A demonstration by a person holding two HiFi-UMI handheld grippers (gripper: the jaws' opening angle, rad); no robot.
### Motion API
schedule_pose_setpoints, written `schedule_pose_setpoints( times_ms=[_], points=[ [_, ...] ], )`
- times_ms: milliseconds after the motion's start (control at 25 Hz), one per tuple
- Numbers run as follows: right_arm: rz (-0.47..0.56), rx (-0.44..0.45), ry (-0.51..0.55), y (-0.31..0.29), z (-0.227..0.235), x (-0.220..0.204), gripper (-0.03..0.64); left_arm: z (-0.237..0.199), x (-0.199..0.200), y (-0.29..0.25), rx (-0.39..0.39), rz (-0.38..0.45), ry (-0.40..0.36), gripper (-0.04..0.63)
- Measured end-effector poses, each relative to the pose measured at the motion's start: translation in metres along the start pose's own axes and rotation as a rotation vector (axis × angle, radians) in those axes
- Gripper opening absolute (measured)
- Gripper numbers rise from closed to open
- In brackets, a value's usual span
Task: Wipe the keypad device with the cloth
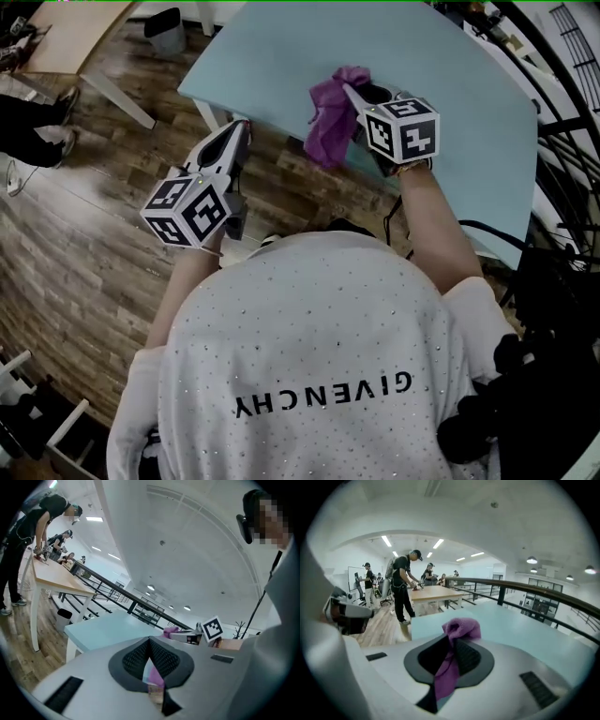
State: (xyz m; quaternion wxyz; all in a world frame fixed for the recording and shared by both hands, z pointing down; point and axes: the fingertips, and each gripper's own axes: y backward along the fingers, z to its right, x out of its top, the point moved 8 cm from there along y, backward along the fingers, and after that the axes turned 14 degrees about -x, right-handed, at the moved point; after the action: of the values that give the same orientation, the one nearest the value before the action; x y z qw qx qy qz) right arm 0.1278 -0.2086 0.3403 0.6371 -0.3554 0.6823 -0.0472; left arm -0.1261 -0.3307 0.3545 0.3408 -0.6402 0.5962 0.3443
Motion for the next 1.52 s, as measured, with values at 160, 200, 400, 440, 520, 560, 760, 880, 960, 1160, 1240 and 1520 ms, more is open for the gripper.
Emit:
schedule_pose_setpoints(
  times_ms=[160,200,400,440,520,560,760,880,960,1160,1240,1520],
  points=[
    [0.166,-0.1,-0.002,0.009,0.026,0.041,0.044,0.002,-0.004,0.015,0.02,0.004,-0.009,0.006],
    [0.188,-0.116,-0.006,0.01,0.031,0.044,0.044,0.002,-0.003,0.019,0.026,0.007,-0.01,0.006],
    [-0.038,-0.112,-0.017,-0.006,0.042,-0.001,0.044,0.003,0.0,0.031,0.044,0.023,-0.001,0.006],
    [-0.077,-0.125,-0.01,-0.009,0.042,-0.011,0.044,0.003,-0.001,0.032,0.047,0.026,0.001,0.006],
    [-0.115,-0.154,-0.013,-0.012,0.044,-0.025,0.046,0.003,-0.003,0.033,0.051,0.027,0.006,0.006],
    [-0.121,-0.165,-0.027,-0.013,0.047,-0.03,0.046,0.005,-0.006,0.031,0.049,0.022,0.009,0.006],
    [-0.154,-0.202,-0.051,-0.009,0.068,-0.041,0.048,0.017,-0.023,0.017,0.023,-0.021,0.021,0.006],
    [-0.145,-0.214,-0.093,-0.007,0.083,-0.045,0.048,0.024,-0.023,0.006,0.018,-0.021,0.015,0.006],
    [-0.118,-0.224,-0.152,-0.003,0.093,-0.051,0.049,0.03,-0.023,-0.002,0.021,-0.017,0.014,0.006],
    [-0.09,-0.259,-0.231,0.008,0.126,-0.068,0.051,0.054,-0.029,-0.029,0.018,-0.032,0.006,0.006],
    [-0.079,-0.265,-0.246,0.011,0.14,-0.07,0.051,0.061,-0.033,-0.039,0.016,-0.038,0.002,0.006],
    [-0.14,-0.26,-0.326,0.029,0.193,-0.107,0.051,0.094,-0.057,-0.069,0.021,-0.035,0.024,0.006]
  ],
)
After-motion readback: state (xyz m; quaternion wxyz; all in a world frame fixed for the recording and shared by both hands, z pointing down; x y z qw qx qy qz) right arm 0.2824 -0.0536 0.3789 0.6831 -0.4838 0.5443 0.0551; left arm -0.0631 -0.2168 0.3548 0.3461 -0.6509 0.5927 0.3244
